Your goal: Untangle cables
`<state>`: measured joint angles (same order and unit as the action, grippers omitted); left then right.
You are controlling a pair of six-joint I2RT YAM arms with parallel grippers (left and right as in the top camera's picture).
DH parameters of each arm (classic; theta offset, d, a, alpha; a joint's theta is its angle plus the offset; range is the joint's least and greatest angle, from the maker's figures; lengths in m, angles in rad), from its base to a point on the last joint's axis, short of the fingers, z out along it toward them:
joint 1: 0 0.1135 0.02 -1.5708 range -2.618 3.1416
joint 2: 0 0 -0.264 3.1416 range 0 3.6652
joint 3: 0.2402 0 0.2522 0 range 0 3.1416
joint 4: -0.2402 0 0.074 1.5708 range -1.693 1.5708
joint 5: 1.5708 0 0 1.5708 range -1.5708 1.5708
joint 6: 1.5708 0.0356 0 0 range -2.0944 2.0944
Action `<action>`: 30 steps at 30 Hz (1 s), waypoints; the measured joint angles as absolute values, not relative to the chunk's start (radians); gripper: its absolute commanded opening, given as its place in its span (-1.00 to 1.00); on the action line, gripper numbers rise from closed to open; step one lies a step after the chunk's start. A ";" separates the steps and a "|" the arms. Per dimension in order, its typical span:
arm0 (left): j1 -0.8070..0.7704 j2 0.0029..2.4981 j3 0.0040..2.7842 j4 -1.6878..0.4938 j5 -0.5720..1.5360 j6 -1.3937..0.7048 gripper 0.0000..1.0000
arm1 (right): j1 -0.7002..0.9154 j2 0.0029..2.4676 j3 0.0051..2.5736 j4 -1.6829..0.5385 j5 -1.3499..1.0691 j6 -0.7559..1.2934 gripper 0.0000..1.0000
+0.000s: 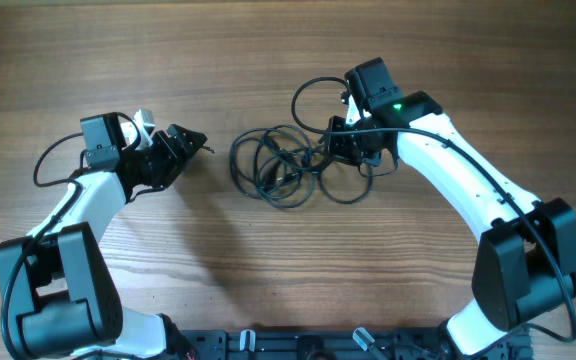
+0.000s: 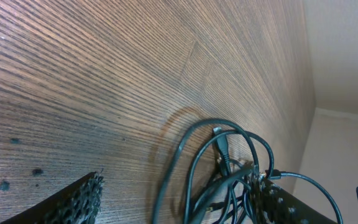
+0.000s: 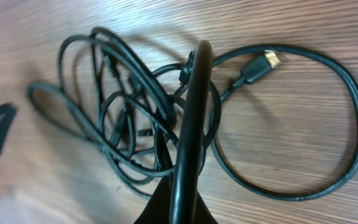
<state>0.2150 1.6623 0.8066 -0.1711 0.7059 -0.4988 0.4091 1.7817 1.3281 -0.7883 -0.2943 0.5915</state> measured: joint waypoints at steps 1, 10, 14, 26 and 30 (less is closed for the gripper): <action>0.215 1.662 0.807 -0.171 0.706 -0.499 0.57 | 0.409 1.782 1.328 -0.790 -0.271 0.594 -0.88; 0.215 1.662 0.807 -0.171 0.706 -0.499 0.57 | 0.409 1.783 1.328 -0.805 -0.181 0.606 0.08; 0.215 1.662 0.807 -0.171 0.706 -0.499 0.57 | 0.409 1.799 1.328 -0.869 -0.208 0.603 -0.28; 0.215 1.662 0.807 -0.171 0.706 -0.499 0.57 | 0.558 1.821 1.321 -0.994 -0.299 0.564 -0.72; 0.215 1.662 0.807 -0.171 0.706 -0.499 0.57 | 0.620 1.837 1.320 -0.889 -0.299 0.600 -0.81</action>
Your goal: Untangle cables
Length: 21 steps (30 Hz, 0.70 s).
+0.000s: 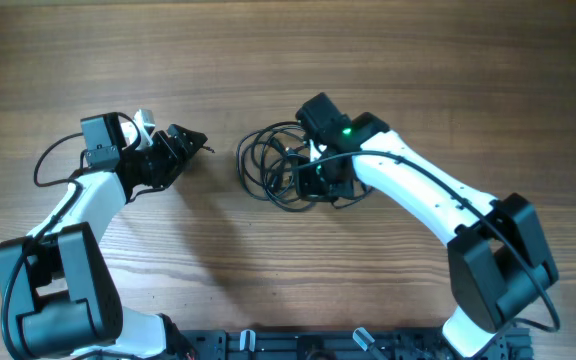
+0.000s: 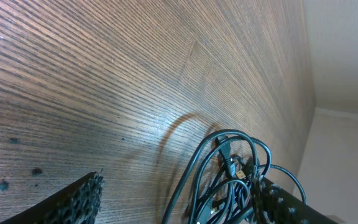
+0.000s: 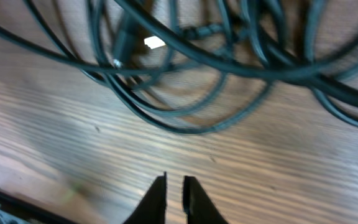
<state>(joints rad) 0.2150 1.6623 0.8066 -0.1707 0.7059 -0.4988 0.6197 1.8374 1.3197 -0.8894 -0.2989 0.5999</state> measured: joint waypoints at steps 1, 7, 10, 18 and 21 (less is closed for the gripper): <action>0.215 1.662 0.807 -0.171 0.706 -0.499 0.57 | 0.625 1.841 1.320 -0.877 -0.300 0.607 -0.82; 0.215 1.662 0.807 -0.171 0.706 -0.499 0.57 | 0.656 1.903 1.318 -0.772 -0.260 0.618 -0.84; 0.215 1.662 0.807 -0.171 0.706 -0.499 0.57 | 0.656 1.927 1.317 -0.703 -0.158 0.620 -0.86; 0.215 1.662 0.807 -0.170 0.706 -0.499 0.58 | 0.602 1.928 1.317 -0.639 0.102 0.488 -0.62; 0.215 1.662 0.807 -0.170 0.706 -0.499 0.58 | 0.600 1.928 1.317 -0.622 0.121 0.366 -0.55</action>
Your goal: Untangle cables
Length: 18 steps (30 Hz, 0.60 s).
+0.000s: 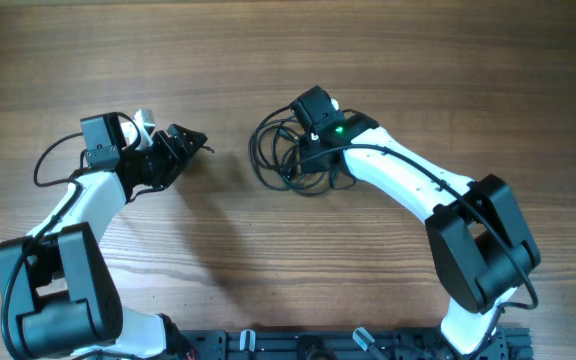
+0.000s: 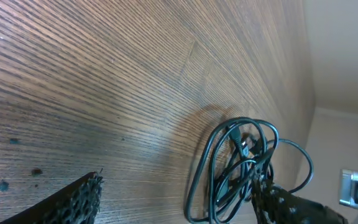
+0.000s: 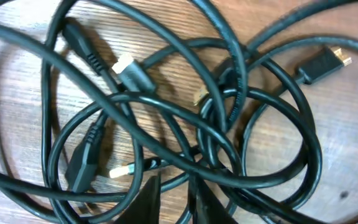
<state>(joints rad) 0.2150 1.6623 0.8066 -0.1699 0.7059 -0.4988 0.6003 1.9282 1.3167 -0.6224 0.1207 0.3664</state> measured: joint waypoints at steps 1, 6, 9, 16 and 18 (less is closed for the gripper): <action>0.215 1.662 0.807 -0.170 0.706 -0.499 0.58 | 0.600 1.928 1.317 -0.617 0.125 0.326 -0.54; 0.215 1.662 0.807 -0.167 0.706 -0.499 0.58 | 0.600 1.928 1.317 -0.605 0.129 0.237 -0.61; 0.215 1.662 0.807 -0.167 0.706 -0.499 0.58 | 0.600 1.928 1.317 -0.639 0.053 0.287 -0.60; 0.215 1.662 0.807 -0.167 0.707 -0.499 0.58 | 0.628 1.928 1.235 -0.657 -0.078 0.573 -0.60; 0.215 1.662 0.807 -0.167 0.709 -0.499 0.58 | 0.652 1.929 1.178 -0.580 -0.102 0.630 -0.60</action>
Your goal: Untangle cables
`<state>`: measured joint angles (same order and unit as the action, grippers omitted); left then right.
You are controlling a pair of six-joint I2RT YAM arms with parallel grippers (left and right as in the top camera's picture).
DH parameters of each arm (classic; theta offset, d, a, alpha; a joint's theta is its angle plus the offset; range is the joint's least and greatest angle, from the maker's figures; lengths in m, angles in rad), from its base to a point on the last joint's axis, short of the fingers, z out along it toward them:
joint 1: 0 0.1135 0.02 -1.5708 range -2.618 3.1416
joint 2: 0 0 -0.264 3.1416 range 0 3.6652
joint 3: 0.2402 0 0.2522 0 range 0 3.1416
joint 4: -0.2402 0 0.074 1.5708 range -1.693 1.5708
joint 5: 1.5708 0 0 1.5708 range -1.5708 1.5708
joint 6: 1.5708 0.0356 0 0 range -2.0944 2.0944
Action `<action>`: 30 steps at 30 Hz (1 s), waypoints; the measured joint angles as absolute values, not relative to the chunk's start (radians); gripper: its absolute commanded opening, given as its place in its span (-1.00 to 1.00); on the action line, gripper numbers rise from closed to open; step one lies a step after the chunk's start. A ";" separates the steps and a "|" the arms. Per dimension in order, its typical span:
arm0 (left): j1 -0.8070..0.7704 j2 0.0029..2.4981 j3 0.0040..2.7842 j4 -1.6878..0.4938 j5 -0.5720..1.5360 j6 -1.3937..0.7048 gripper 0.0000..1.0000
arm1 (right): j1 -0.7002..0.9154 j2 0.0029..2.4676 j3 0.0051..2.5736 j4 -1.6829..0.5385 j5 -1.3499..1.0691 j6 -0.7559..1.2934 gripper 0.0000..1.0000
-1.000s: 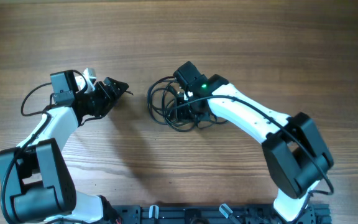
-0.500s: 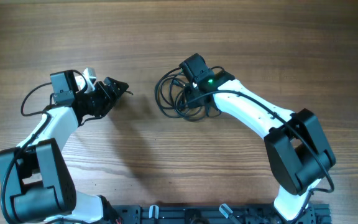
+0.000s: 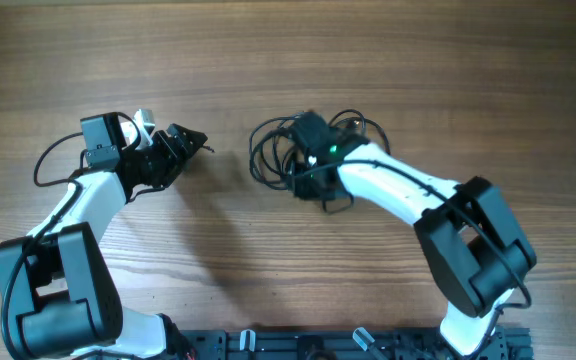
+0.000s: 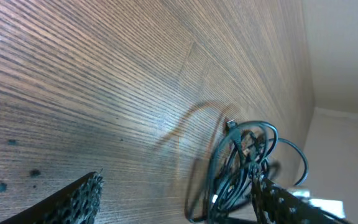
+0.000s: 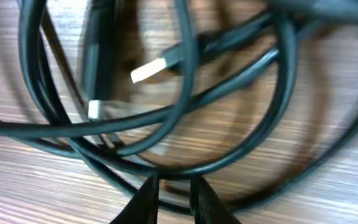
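A tangle of black cables lies mid-table, its loops overlapping. My right gripper is down on the bundle's near side. Close up, its tips stand a narrow gap apart, with cable strands crossing just ahead of and under them. A silver plug lies among the loops. My left gripper rests to the left of the bundle and apart from it. It is wide open with nothing between its fingers, and the bundle shows ahead of it.
The wooden table stretches all round the bundle. Both arm bases and a black rail stand along the near edge. The left arm's own cable loops by its wrist.
My right gripper has moved from the bundle's far side down to its near side. The loops have shifted and now spread further right. The left arm has not moved.
First my right gripper was shut on a cable at the bundle's right side, with loops spread wide. Then it stood slightly open over the middle and the bundle had drawn tighter. Later it was at the far side, now at the near side. The left gripper stayed open throughout.
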<state>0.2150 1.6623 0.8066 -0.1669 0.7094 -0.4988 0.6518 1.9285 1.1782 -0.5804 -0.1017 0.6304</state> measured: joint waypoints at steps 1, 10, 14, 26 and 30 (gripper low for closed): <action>0.215 1.662 0.807 -0.167 0.709 -0.499 0.58 | 0.665 1.926 1.157 -0.519 -0.128 0.660 -0.60; 0.215 1.662 0.807 -0.167 0.714 -0.499 0.58 | 0.853 1.929 1.085 -0.038 -0.276 0.826 -0.75; 0.215 1.662 0.807 -0.167 0.713 -0.499 0.58 | 0.895 1.929 1.100 0.019 -0.297 0.768 -0.73; 0.215 1.662 0.807 -0.167 0.713 -0.499 0.55 | 0.669 1.910 1.361 -0.611 -0.331 0.455 -0.52; 0.211 1.662 0.807 -0.167 0.713 -0.499 0.51 | 0.662 1.910 1.361 -0.701 -0.310 0.358 -0.52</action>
<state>0.2111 1.6623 0.8066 -0.1669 0.7128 -0.4988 0.6621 1.9102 1.3609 -0.7006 -0.3099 0.3580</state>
